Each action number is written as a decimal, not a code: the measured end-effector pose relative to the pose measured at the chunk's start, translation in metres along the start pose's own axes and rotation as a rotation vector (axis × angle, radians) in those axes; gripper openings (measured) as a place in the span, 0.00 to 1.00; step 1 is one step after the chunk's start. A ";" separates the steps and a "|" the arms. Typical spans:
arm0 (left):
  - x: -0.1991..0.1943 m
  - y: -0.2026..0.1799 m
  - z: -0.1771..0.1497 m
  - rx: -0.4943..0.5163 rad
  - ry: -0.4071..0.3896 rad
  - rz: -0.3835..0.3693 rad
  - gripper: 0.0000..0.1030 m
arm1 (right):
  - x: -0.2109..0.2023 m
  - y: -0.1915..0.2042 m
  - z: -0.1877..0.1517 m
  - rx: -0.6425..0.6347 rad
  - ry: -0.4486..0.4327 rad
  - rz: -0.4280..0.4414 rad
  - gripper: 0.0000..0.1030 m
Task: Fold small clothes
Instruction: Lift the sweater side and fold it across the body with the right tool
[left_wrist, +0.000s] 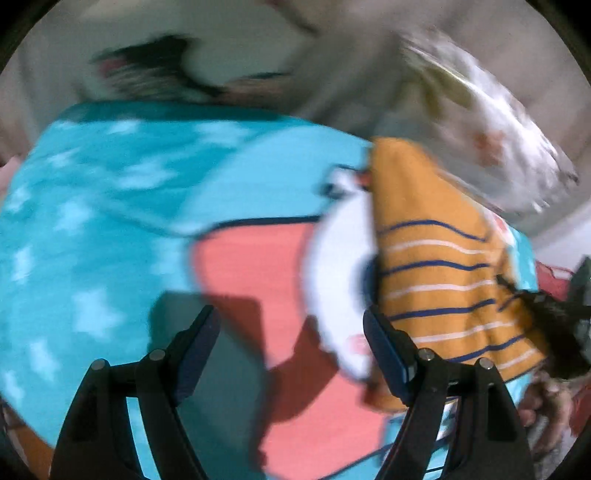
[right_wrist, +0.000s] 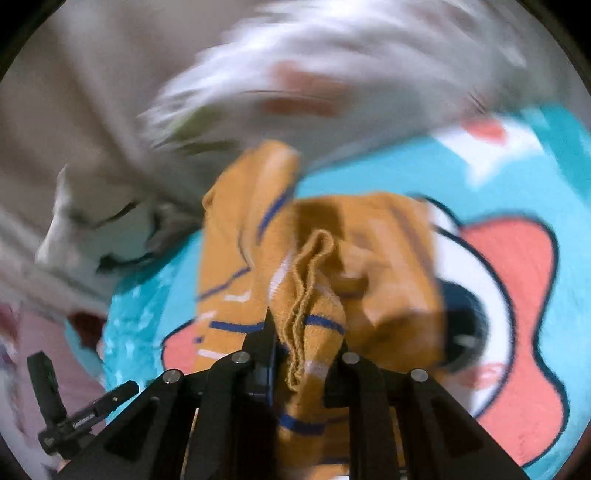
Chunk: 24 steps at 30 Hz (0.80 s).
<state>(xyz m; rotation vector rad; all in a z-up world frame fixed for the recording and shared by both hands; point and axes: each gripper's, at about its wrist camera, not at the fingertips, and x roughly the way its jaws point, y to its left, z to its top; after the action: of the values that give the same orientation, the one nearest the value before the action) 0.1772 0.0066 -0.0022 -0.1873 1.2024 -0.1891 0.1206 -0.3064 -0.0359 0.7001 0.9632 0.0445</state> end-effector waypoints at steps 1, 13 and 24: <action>0.007 -0.017 0.000 0.022 0.001 -0.018 0.76 | 0.005 -0.020 0.000 0.035 0.018 0.011 0.17; 0.066 -0.094 -0.015 0.100 0.084 0.006 0.77 | -0.002 -0.045 0.012 0.008 0.059 0.052 0.28; 0.053 -0.087 -0.015 0.051 0.076 -0.010 0.77 | -0.030 0.001 -0.002 -0.196 0.040 0.017 0.28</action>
<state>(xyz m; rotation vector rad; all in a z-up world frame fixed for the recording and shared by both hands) 0.1778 -0.0909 -0.0342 -0.1424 1.2706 -0.2371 0.1016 -0.3146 -0.0137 0.5288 0.9764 0.1665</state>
